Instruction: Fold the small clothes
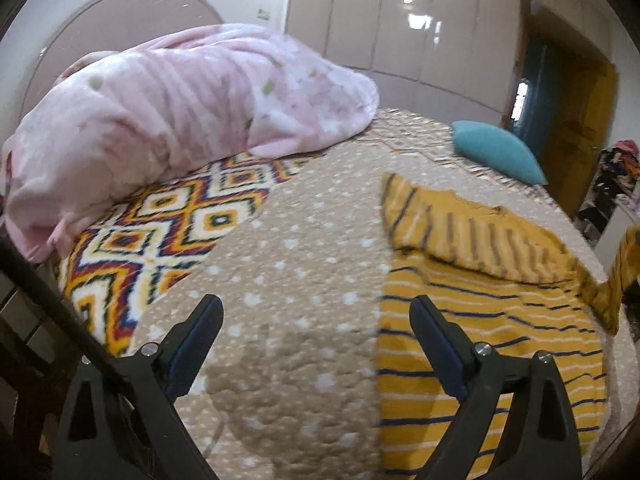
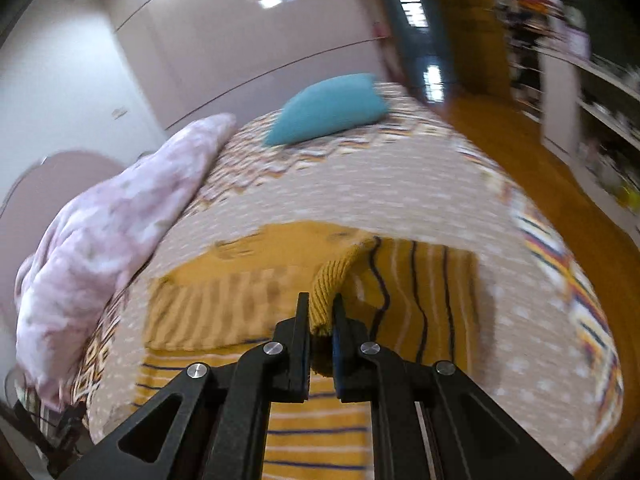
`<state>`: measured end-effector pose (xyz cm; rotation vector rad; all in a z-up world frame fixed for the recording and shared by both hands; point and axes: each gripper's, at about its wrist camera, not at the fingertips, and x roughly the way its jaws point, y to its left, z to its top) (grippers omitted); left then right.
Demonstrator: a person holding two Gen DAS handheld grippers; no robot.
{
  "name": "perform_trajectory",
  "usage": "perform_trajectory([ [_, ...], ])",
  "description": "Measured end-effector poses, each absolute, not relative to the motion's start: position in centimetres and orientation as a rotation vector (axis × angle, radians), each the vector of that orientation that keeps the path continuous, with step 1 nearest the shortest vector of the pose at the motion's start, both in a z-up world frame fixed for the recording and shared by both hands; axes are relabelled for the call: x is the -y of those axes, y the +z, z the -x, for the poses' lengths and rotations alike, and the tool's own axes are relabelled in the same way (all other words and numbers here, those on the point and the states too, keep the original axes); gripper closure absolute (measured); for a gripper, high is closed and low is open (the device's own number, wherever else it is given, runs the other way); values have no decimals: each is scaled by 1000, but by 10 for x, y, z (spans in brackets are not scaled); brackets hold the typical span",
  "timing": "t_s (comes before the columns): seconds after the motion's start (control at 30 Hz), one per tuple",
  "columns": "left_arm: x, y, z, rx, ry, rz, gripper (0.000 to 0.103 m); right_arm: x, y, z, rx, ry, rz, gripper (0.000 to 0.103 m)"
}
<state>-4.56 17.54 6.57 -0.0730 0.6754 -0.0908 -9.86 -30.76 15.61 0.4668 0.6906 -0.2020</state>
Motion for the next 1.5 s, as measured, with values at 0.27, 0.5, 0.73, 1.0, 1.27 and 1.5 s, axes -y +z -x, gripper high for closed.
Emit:
perform_trajectory([
  [0.27, -206, 43, 37, -712, -56, 155, 10, 197, 164, 4, -779, 16, -332, 94],
  [0.5, -210, 39, 34, -710, -47, 154, 10, 139, 138, -63, -856, 140, -302, 94],
  [0.73, -204, 31, 28, -723, -97, 162, 10, 111, 97, -119, -944, 168, -331, 94],
  [1.0, -198, 25, 27, -739, -124, 164, 10, 73, 59, -164, -1026, 199, -328, 94],
  [1.27, -199, 23, 27, -744, -123, 161, 10, 46, 26, -187, -1109, 211, -312, 66],
  [1.5, -191, 26, 30, -741, -133, 145, 10, 41, 60, -171, -1009, 331, -349, 56],
])
